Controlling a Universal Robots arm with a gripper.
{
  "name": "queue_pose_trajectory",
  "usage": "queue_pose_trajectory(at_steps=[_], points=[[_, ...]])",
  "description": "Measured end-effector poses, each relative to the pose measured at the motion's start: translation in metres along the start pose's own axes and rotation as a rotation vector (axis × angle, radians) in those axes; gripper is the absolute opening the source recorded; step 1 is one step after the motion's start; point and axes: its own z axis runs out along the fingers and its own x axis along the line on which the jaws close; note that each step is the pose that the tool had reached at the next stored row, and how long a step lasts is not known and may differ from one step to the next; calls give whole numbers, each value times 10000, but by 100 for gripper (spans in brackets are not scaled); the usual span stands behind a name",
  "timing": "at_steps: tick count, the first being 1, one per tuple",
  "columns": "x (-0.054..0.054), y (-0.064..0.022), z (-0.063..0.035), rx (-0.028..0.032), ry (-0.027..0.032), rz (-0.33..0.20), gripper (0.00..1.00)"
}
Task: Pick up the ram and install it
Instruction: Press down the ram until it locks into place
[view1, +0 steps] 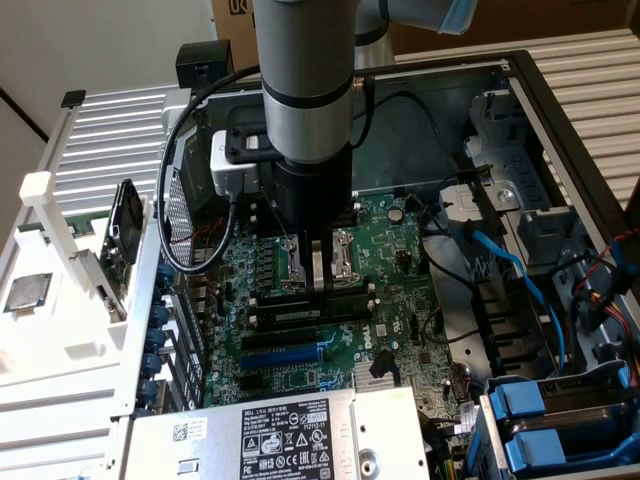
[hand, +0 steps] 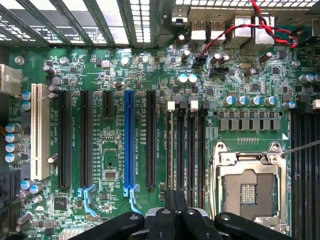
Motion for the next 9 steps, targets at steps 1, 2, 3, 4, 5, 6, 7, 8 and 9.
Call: queue_pose_trajectory(at_steps=[1,2,3,4,5,6,7,8,9], points=[[1,0,0,0,1,0,11],[1,0,0,-1,1,0,11],[1,0,0,-1,1,0,11],[1,0,0,-1,1,0,11],[1,0,-1,-1,1,0,11],[1,0,0,-2,1,0,11],[1,0,0,-2,1,0,11],[2,0,0,-2,1,0,11],[2,0,0,-3,0,0,11]])
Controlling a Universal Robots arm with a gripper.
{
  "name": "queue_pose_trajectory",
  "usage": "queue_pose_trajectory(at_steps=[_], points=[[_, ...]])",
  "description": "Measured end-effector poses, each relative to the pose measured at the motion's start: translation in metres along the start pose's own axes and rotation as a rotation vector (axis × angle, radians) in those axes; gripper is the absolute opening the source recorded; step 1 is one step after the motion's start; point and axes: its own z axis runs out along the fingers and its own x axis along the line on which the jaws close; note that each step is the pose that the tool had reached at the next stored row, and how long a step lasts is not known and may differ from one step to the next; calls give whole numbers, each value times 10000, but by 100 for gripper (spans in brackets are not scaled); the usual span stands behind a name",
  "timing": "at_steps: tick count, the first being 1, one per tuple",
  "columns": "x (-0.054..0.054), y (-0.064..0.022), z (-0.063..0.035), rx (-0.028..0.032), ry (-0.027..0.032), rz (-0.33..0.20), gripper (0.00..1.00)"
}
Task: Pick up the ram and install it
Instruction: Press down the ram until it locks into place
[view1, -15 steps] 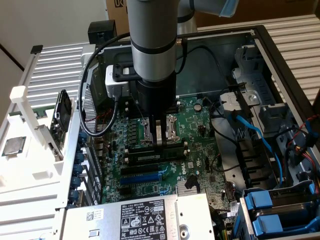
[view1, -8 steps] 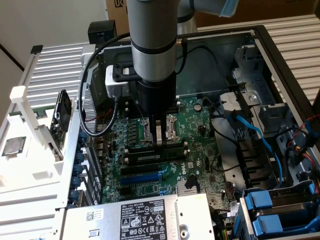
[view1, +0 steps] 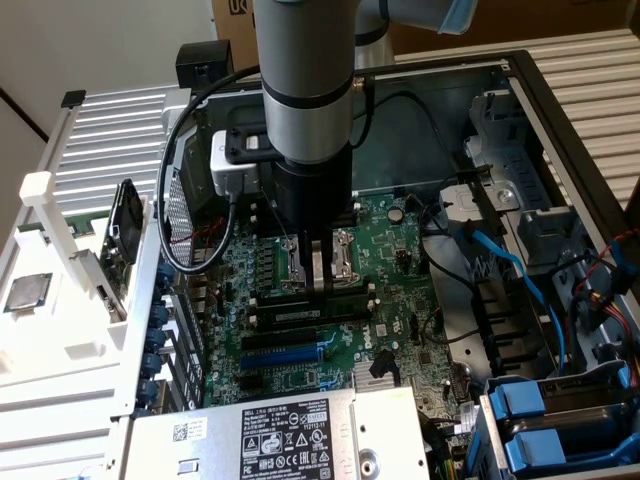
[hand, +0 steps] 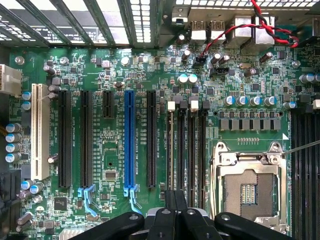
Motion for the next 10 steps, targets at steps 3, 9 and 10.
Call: queue_pose_trajectory(at_steps=[3,9,10], points=[[1,0,0,-3,1,0,11],[1,1,0,-6,1,-1,11],[1,1,0,-6,0,-2,11]])
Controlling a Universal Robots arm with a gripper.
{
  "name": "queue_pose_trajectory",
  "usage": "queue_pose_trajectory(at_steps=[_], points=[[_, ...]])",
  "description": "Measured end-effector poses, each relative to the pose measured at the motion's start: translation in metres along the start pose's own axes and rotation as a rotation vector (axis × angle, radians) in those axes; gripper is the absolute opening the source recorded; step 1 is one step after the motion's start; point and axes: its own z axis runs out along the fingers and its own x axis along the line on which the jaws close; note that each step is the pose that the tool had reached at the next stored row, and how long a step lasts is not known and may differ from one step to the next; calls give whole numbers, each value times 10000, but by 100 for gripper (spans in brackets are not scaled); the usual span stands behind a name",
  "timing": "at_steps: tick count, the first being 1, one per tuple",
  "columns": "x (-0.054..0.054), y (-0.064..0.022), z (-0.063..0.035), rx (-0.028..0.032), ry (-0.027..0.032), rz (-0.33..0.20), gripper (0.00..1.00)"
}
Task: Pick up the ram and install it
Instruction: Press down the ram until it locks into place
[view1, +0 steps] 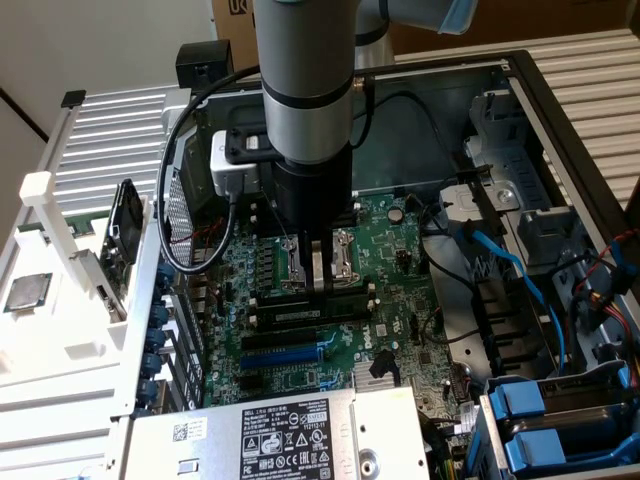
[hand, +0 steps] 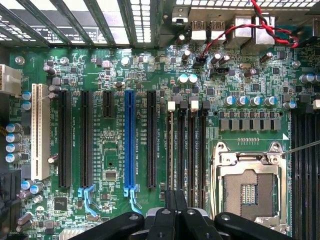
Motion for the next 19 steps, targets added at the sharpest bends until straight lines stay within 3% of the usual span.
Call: queue_pose_trajectory(at_steps=[19], points=[[-3,3,-65,0,-9,1,11]])
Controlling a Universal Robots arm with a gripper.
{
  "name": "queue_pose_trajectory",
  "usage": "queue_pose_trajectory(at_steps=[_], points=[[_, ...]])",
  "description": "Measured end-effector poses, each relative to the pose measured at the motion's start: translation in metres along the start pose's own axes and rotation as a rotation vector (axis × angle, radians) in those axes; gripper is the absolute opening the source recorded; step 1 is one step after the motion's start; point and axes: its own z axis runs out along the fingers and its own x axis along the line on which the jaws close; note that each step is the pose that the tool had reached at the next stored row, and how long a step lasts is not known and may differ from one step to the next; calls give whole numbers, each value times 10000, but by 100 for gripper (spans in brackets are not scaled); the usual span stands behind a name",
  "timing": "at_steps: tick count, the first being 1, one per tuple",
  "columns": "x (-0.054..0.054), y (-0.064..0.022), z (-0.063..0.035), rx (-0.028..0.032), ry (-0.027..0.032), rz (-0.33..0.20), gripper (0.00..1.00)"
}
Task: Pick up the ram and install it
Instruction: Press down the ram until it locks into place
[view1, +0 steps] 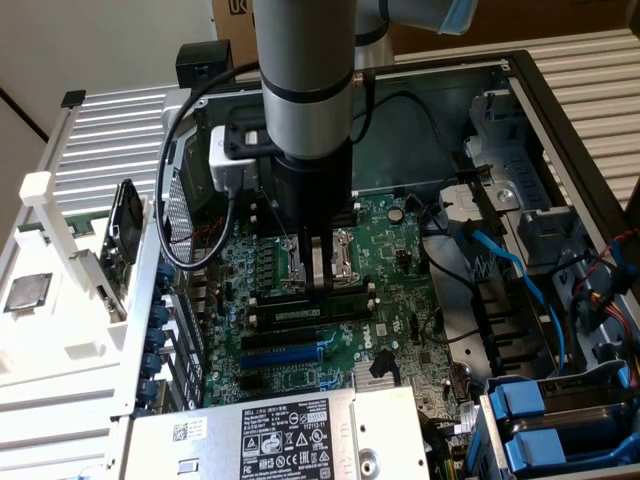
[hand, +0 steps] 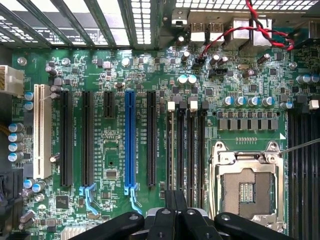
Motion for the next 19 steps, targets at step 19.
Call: queue_pose_trajectory(at_steps=[19], points=[[-2,1,-50,-1,-41,0,11]])
